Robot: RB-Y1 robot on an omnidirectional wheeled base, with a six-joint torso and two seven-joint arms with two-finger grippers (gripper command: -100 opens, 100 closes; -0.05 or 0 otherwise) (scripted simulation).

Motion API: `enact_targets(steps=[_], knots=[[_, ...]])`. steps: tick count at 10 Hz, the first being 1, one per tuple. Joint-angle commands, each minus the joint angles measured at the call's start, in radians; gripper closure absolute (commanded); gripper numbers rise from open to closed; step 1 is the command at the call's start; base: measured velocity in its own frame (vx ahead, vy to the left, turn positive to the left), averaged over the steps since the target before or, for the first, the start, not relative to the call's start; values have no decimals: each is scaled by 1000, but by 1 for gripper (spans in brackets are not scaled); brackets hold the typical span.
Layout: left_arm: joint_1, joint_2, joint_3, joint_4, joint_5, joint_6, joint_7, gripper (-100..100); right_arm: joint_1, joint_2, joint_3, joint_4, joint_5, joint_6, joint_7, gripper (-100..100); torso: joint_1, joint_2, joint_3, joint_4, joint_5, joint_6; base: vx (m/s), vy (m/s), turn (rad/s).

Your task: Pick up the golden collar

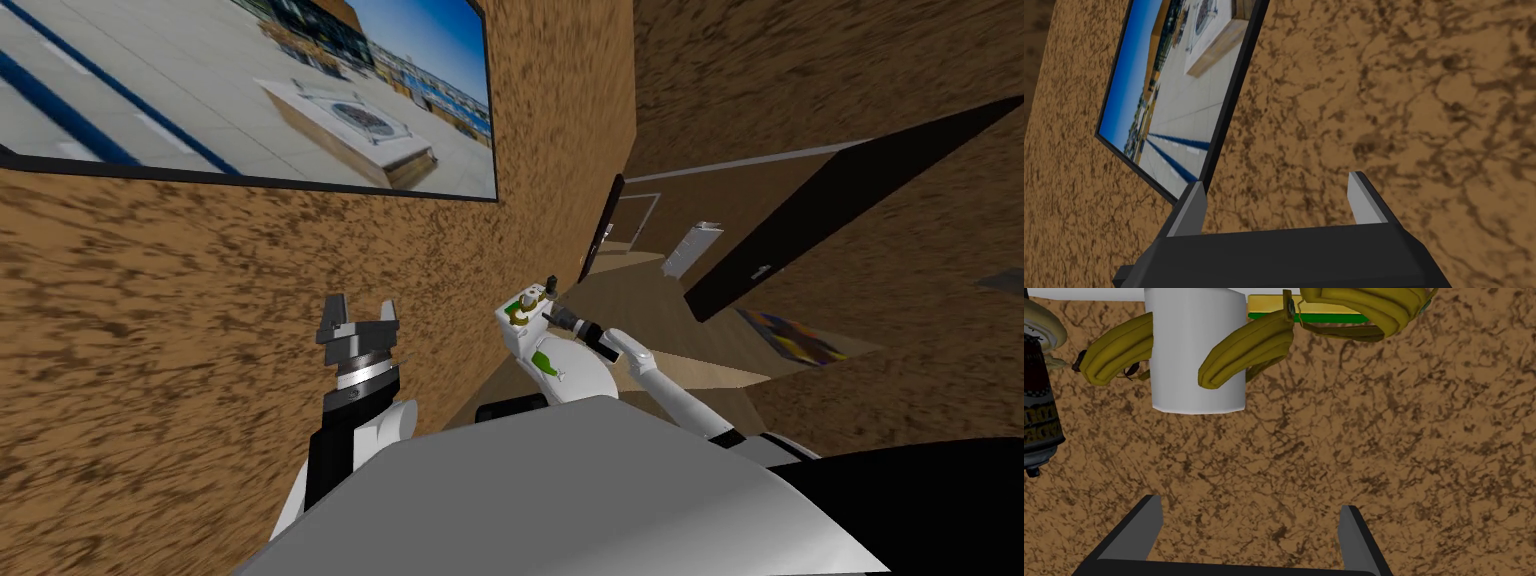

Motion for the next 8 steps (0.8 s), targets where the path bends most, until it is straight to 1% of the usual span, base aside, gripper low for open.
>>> enact_targets(steps=[1,2,3,4,5,6,7,8], knots=[[0,0,0,0,0,0,0,0,-13,-20,3,40,30,5,13,-100,0,0,0,0,0,0,-38,-15,173],[0,0,0,0,0,0,0,0,-40,-61,5,83,69,12,37,-100,0,0,0,0,0,1,-50,-13,256],[0,0,0,0,0,0,0,0,-40,-63,5,101,84,12,37,-100,0,1,1,0,0,0,-43,-23,143],[0,0,0,0,0,0,0,0,-67,-104,6,128,121,17,60,-100,-1,1,0,0,0,1,-59,-3,317],[0,0,0,0,0,0,0,0,-67,-106,6,165,136,17,60,-100,0,1,1,0,0,0,-53,-5,156],[0,0,0,0,0,0,0,0,-92,-146,7,199,176,22,84,-100,0,1,1,0,0,1,-51,-12,288],[0,0,0,0,0,0,0,0,-92,-149,7,229,188,22,84,-100,0,1,1,0,0,0,-41,-17,159],[0,0,0,0,0,0,0,0,-116,-190,6,262,226,25,107,-100,-1,1,0,0,0,2,-53,5,293]])
